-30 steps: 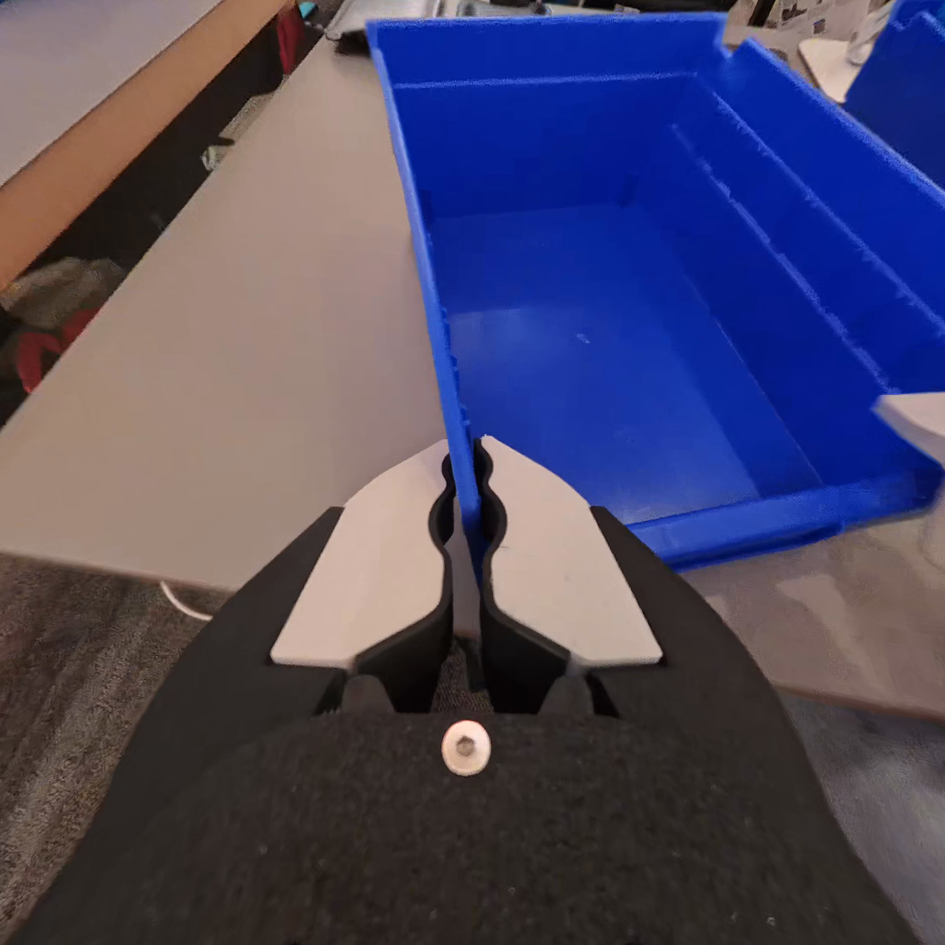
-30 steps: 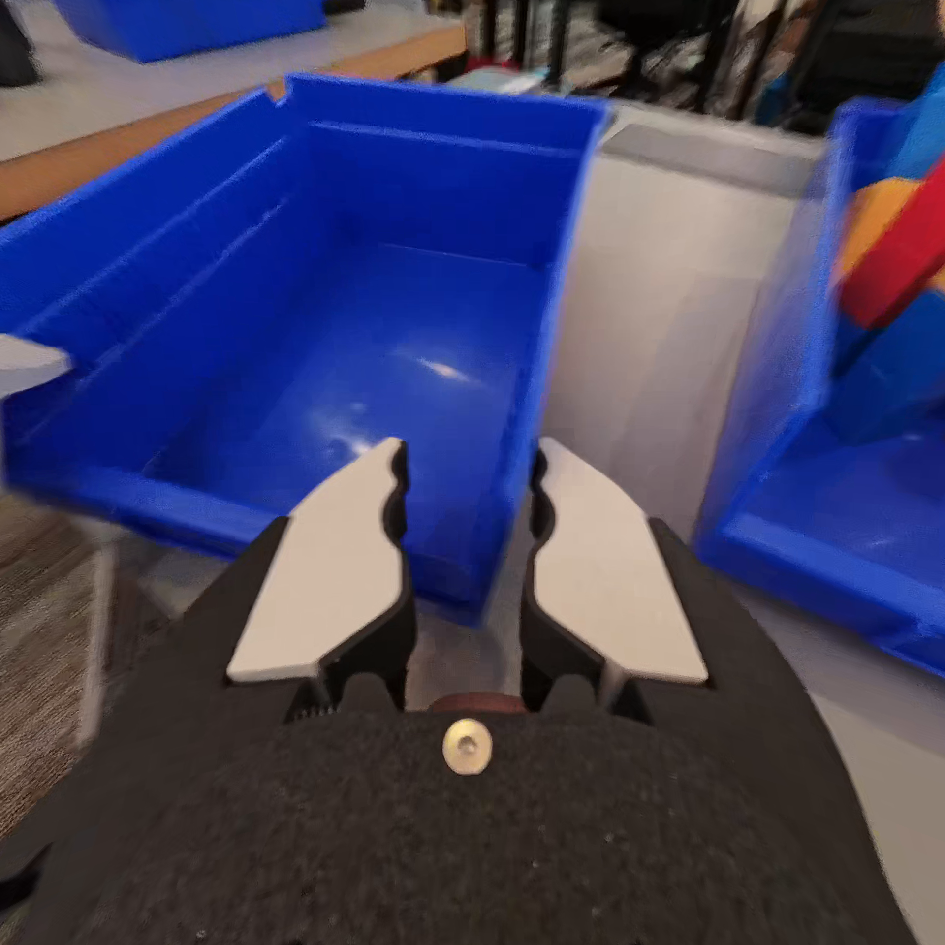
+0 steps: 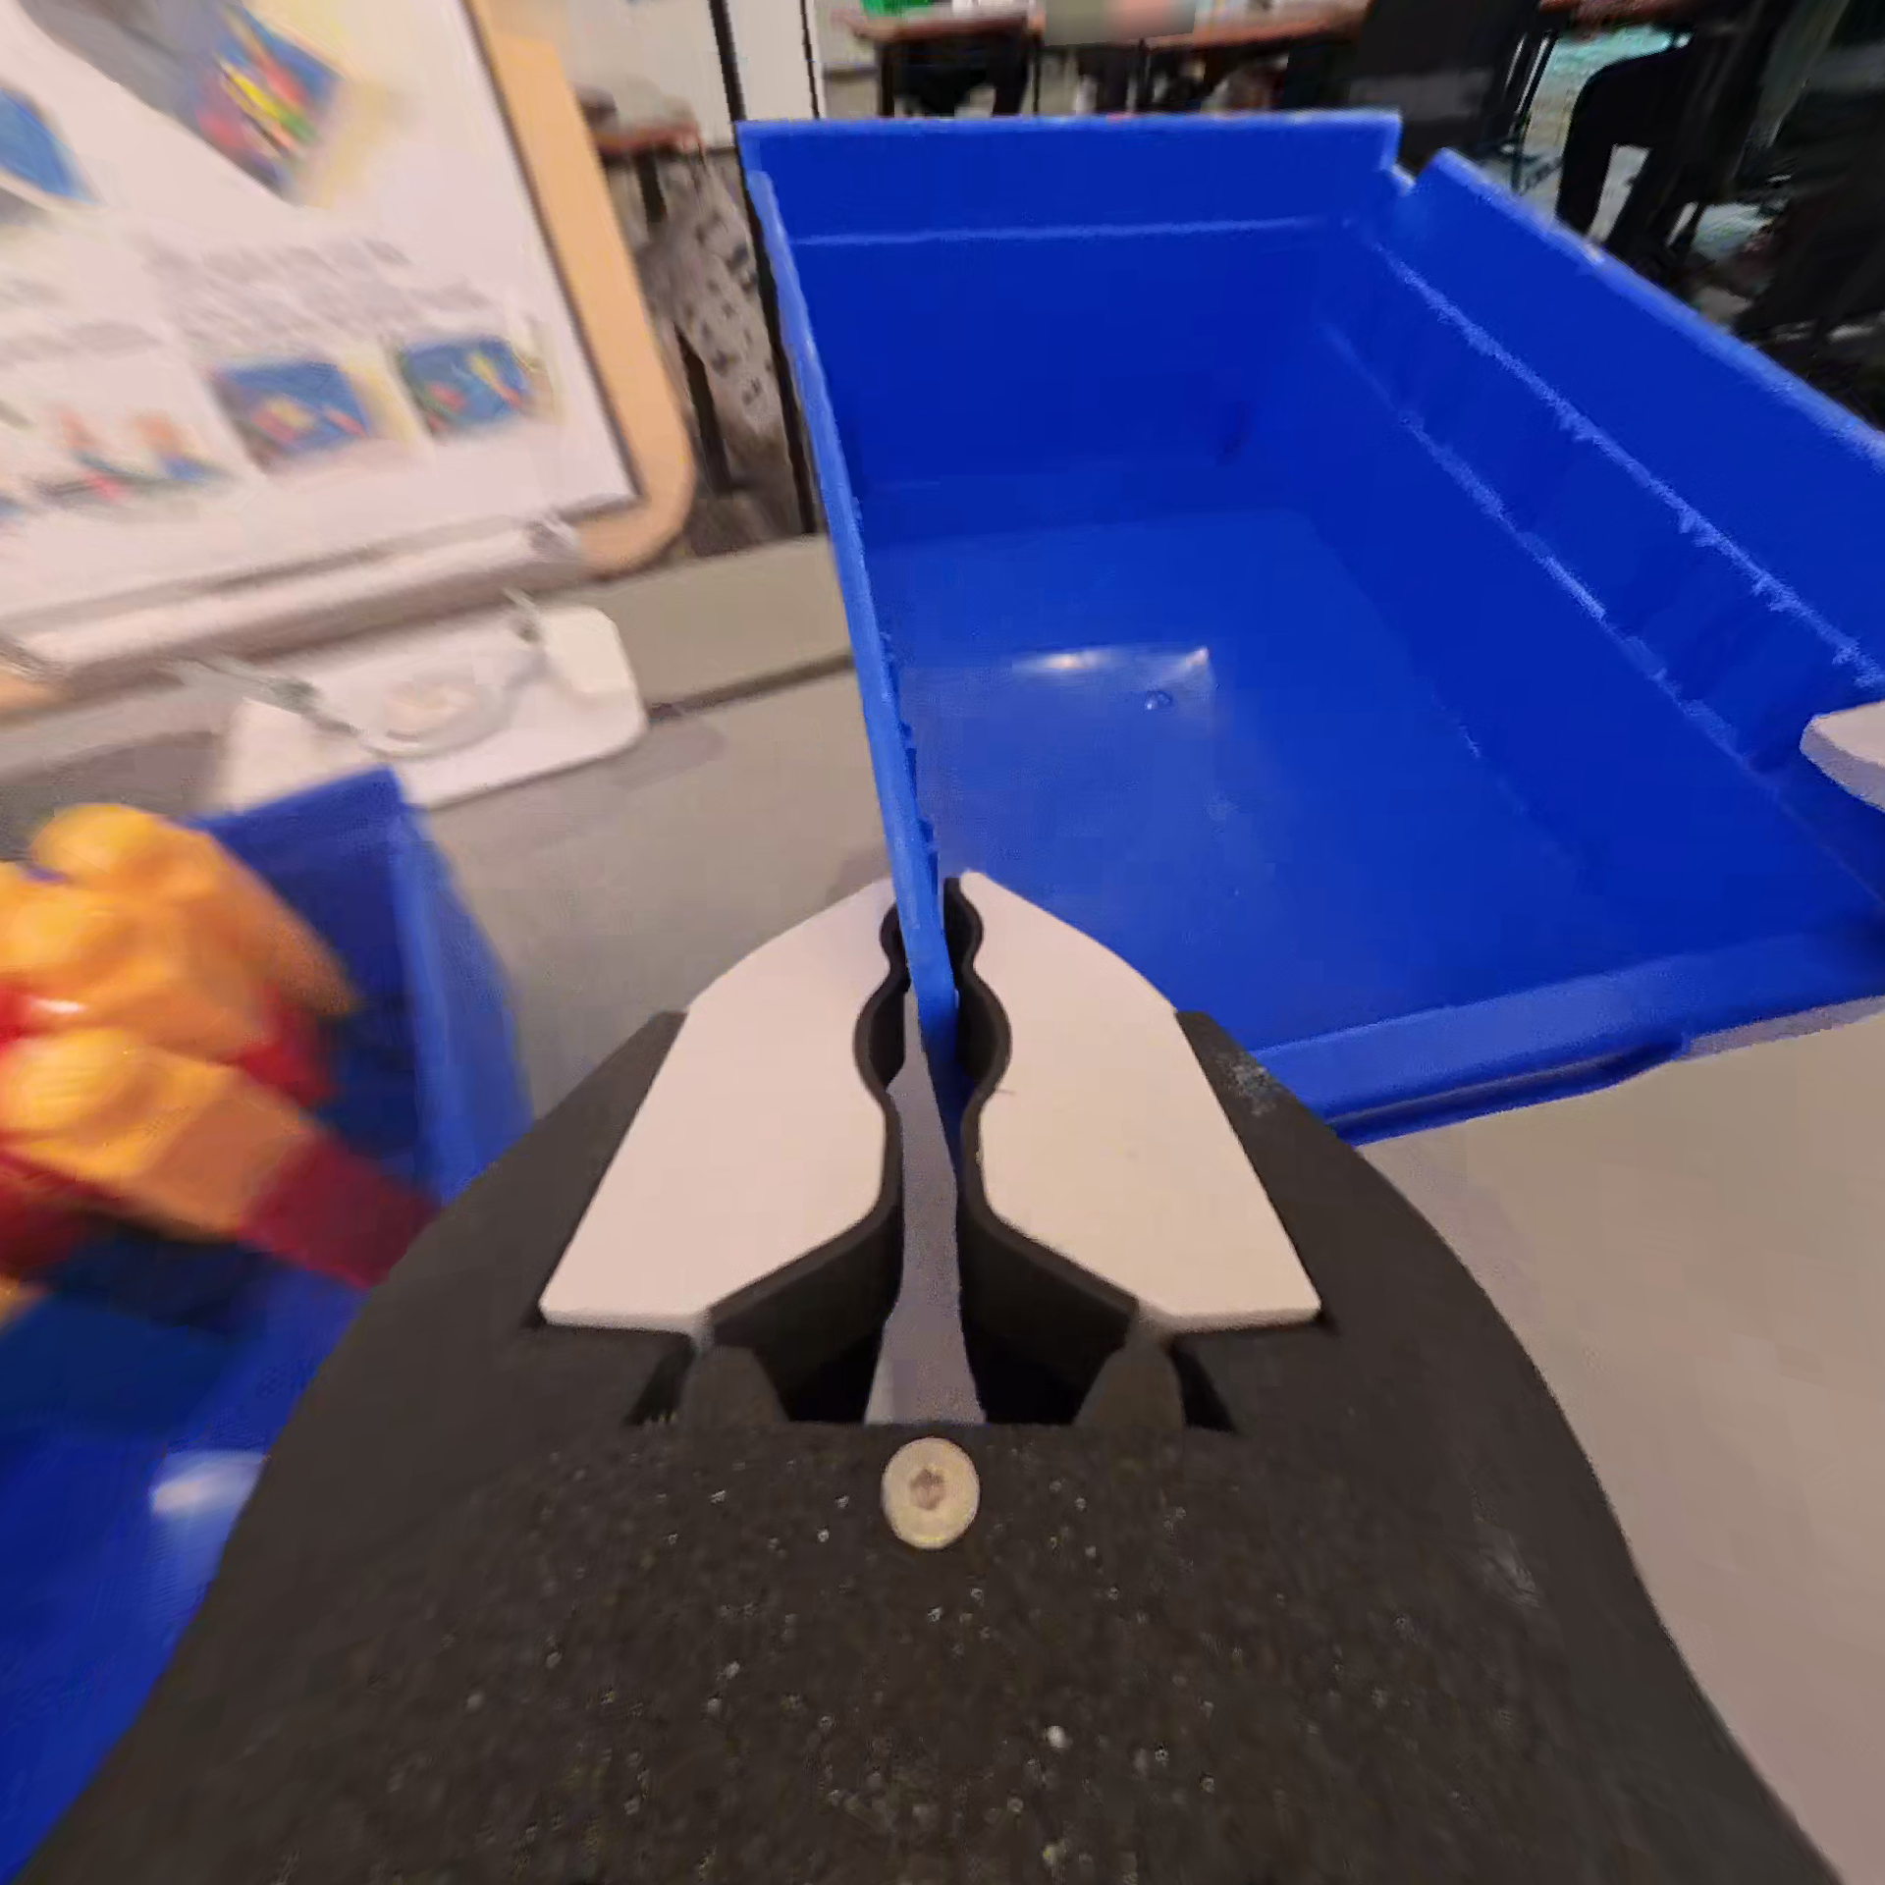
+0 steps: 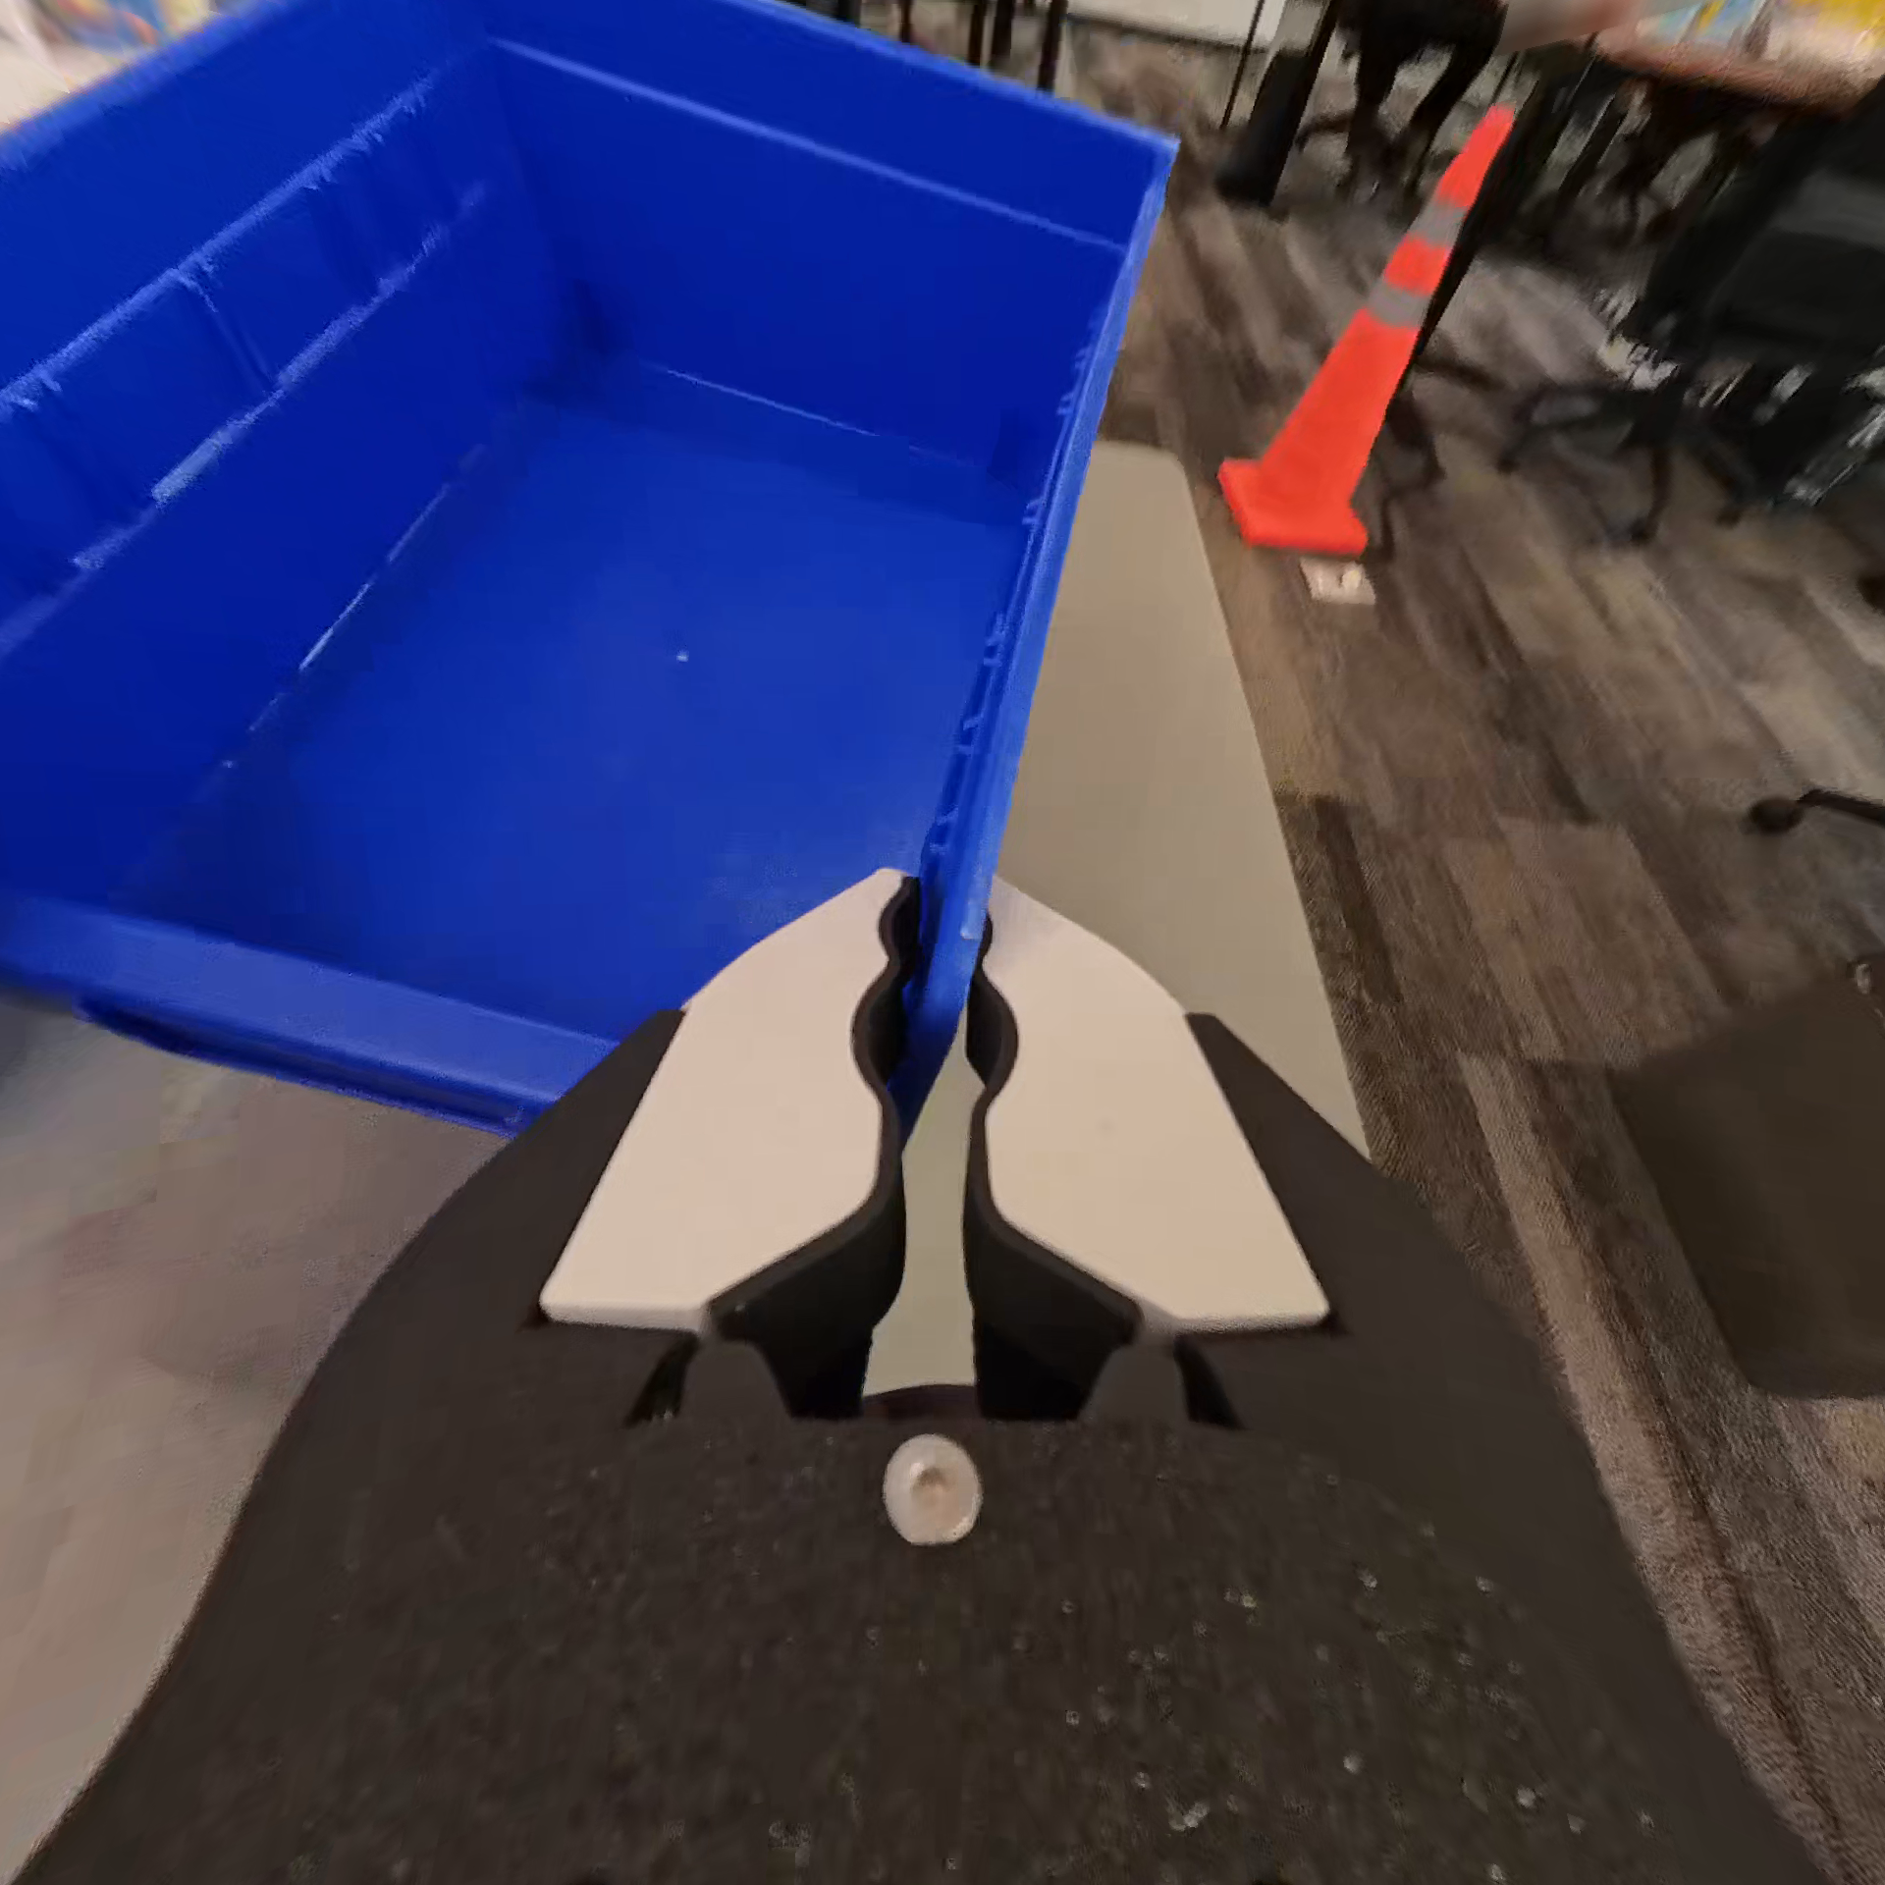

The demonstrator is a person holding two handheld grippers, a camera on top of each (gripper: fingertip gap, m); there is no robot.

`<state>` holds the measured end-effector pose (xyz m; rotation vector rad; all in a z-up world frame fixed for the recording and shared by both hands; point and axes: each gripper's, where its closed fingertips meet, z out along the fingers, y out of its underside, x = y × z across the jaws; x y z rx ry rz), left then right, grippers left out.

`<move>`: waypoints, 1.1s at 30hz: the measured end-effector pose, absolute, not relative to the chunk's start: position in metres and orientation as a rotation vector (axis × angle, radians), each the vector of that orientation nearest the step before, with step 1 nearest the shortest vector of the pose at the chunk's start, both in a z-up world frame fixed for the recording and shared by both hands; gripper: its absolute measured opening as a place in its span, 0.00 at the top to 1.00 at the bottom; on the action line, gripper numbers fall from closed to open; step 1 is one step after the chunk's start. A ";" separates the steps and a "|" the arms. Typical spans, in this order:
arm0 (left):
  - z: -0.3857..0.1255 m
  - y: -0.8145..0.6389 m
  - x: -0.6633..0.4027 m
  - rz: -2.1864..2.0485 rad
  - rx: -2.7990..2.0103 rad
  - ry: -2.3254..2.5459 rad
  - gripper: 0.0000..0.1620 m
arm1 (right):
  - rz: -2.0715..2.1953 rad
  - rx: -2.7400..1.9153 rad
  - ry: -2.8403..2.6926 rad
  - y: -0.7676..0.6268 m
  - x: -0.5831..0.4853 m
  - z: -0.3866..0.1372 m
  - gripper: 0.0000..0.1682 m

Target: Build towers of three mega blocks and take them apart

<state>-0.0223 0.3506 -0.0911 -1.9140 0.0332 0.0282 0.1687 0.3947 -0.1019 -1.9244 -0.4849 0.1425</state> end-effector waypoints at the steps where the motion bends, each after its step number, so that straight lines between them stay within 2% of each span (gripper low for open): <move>1: -0.112 0.361 -0.007 0.009 -1.943 0.014 0.98 | 0.163 -1.954 -0.480 0.405 0.183 -0.124 0.97; 5: -0.172 0.376 0.028 0.024 -2.005 -0.008 0.97 | 0.266 -2.038 -0.460 0.427 0.211 -0.188 0.97; 12: -0.207 0.371 0.041 -0.016 -2.005 0.024 0.92 | 0.327 -1.979 -0.520 0.444 0.213 -0.206 0.97; 14: -0.207 0.367 0.047 -0.044 -2.015 0.069 0.85 | 0.428 -1.940 -0.479 0.445 0.210 -0.204 0.93; 15: -0.206 0.364 0.050 -0.069 -2.023 0.097 0.82 | 0.465 -1.940 -0.472 0.443 0.210 -0.204 0.83; 16: -0.205 0.360 0.049 -0.095 -2.043 0.107 0.72 | 0.456 -1.956 -0.471 0.440 0.214 -0.204 0.73; 17: -0.202 0.351 0.046 -0.130 -2.078 0.099 0.61 | 0.412 -1.963 -0.473 0.437 0.221 -0.201 0.72; 18: -0.196 0.339 0.048 -0.205 -2.093 0.133 0.57 | 0.360 -1.945 -0.473 0.434 0.227 -0.191 0.73; 21: -0.159 0.293 0.036 -0.359 -2.051 0.232 0.56 | 0.292 -1.792 -0.487 0.417 0.230 -0.140 0.72; 25: -0.108 0.243 -0.060 -0.129 -1.940 0.252 0.57 | 0.362 -1.650 -0.603 0.379 0.174 -0.080 0.71; 28: -0.099 0.211 -0.172 0.128 -1.899 0.107 0.58 | 0.551 -1.571 -0.701 0.335 0.085 -0.060 0.71; 30: -0.114 0.193 -0.239 0.206 -1.905 -0.039 0.57 | 0.717 -1.529 -0.736 0.302 0.016 -0.067 0.69; 32: -0.145 0.187 -0.278 0.155 -1.956 -0.142 0.58 | 0.871 -1.582 -0.754 0.275 -0.051 -0.099 0.60; 33: -0.162 0.188 -0.293 0.154 -2.008 -0.171 0.59 | 0.888 -1.645 -0.755 0.268 -0.077 -0.122 0.59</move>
